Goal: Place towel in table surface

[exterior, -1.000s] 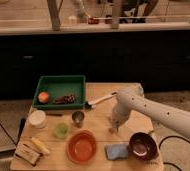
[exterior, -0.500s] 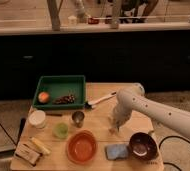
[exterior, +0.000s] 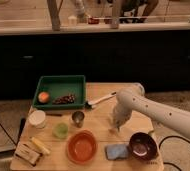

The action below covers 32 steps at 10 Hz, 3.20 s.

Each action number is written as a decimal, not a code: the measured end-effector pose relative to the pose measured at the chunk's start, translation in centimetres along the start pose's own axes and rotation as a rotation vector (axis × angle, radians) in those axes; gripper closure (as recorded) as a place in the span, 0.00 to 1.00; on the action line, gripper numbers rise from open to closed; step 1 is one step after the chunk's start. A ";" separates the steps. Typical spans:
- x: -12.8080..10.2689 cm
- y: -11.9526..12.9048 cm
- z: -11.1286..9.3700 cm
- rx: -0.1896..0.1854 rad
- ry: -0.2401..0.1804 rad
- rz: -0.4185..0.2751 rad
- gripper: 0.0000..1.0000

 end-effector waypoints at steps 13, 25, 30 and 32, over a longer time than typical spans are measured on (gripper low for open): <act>0.4 0.2 0.5 -0.017 -0.027 0.001 0.20; 0.2 0.1 0.6 -0.022 -0.026 -0.012 0.20; 0.2 0.1 0.5 -0.021 -0.026 -0.012 0.20; 0.2 0.1 0.5 -0.021 -0.026 -0.012 0.20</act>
